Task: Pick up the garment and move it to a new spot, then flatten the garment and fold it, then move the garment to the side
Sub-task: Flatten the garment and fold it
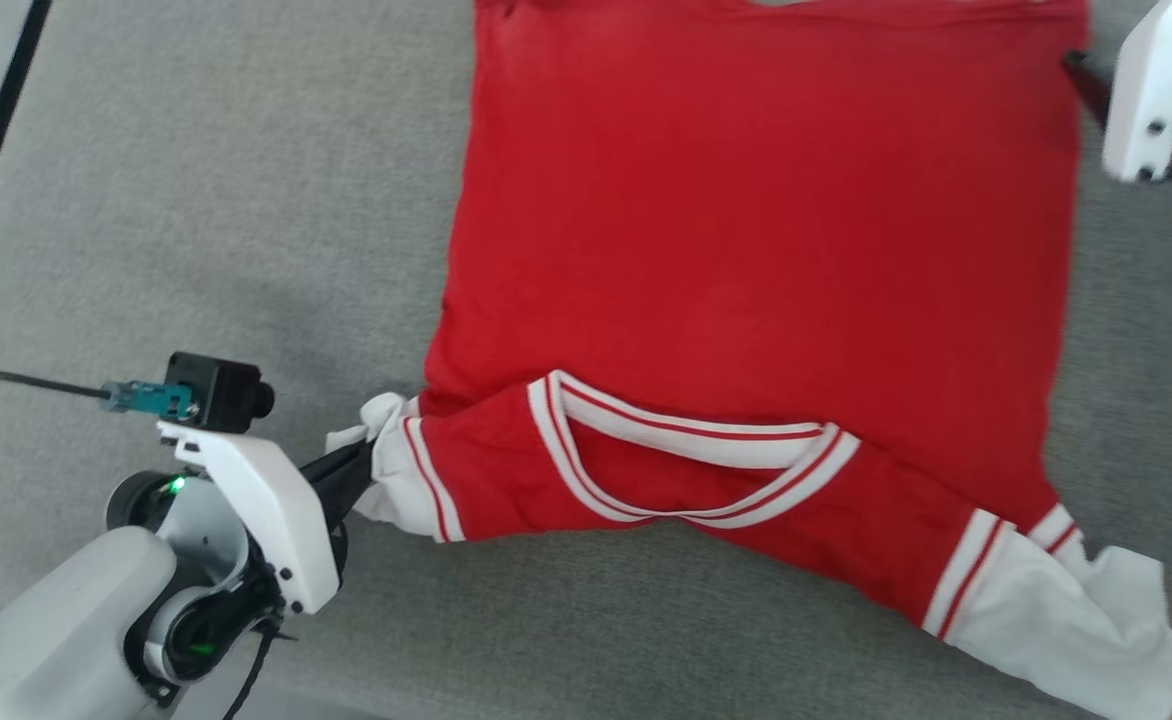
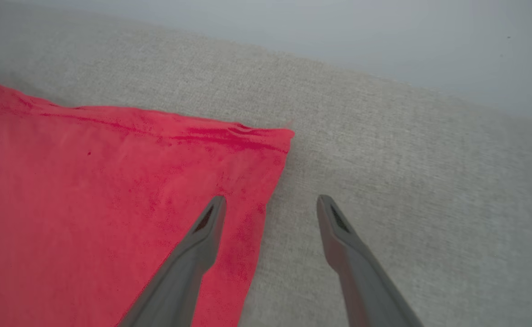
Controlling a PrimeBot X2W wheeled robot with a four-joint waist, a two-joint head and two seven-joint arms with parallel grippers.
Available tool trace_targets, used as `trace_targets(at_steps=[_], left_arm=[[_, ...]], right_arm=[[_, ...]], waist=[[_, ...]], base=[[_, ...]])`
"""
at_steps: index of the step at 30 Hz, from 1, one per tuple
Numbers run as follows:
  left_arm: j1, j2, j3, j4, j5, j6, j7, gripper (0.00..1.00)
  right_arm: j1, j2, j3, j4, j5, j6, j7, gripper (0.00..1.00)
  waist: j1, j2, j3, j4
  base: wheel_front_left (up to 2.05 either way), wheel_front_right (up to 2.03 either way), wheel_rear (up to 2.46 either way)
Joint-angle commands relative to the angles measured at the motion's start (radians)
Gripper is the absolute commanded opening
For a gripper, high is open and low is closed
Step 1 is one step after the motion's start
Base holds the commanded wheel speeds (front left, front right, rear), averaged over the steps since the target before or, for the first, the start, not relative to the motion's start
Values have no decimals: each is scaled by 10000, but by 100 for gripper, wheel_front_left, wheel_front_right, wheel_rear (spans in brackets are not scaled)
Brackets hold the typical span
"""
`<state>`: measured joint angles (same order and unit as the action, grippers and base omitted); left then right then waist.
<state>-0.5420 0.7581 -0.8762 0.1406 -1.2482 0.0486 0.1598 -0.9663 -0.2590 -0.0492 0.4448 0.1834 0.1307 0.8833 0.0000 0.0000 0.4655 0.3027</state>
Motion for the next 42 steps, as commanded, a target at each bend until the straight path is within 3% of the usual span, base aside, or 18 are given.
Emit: trace_targets(at_steps=[1,7,13,14,15,16,21,27,34,35,42], left_arm=[[-166,-101,-54,140,68,-82,43,0],[-519,-548,-179,640,180,-403,79,0],[-731,-918,-294,1146,233,-670,69,0],[-752,-956,-316,1226,229,-702,74,0],[-758,-988,-325,1296,220,-735,78,0],[-753,-1008,-321,1361,202,-757,71,0],[-565,-835,-206,1622,100,-786,-54,0],[-353,-378,16,1483,-37,-616,-191,0],[139,347,289,947,-271,-249,-304,0],[139,347,289,947,-271,-249,-304,0],[717,1016,478,202,-443,209,-397,0]], right_arm=[[-339,18,-109,403,-195,1,-72,100],[-1308,14,-552,2413,-1015,-1,125,100],[-1138,275,-877,4323,-1546,1,718,100],[-1103,314,-710,4516,-1563,2,764,80],[-1095,291,-604,4633,-1485,4,723,14],[-1086,218,-526,4733,-1442,4,749,0],[-1215,-1,150,4827,-978,1,904,0],[-1181,-64,1647,3786,575,1,1034,0],[-35,-855,3185,1177,2774,-1,1747,0],[-35,-855,3185,1177,2774,-1,1747,0],[2207,-1453,3068,-1827,4132,1,2870,0]], waist=[[0,0,211,249],[0,0,587,658],[0,0,676,865],[0,0,663,873],[0,0,646,868],[0,0,615,849],[0,0,325,516],[0,0,-81,-155],[0,0,-634,-1022],[0,0,-634,-1022],[0,0,-1044,-1718]], base=[[0,0,0],[0,0,0],[0,0,0],[0,0,0],[0,0,0],[0,0,0],[0,0,0],[0,0,0],[0,0,0],[0,0,0],[0,0,0]])
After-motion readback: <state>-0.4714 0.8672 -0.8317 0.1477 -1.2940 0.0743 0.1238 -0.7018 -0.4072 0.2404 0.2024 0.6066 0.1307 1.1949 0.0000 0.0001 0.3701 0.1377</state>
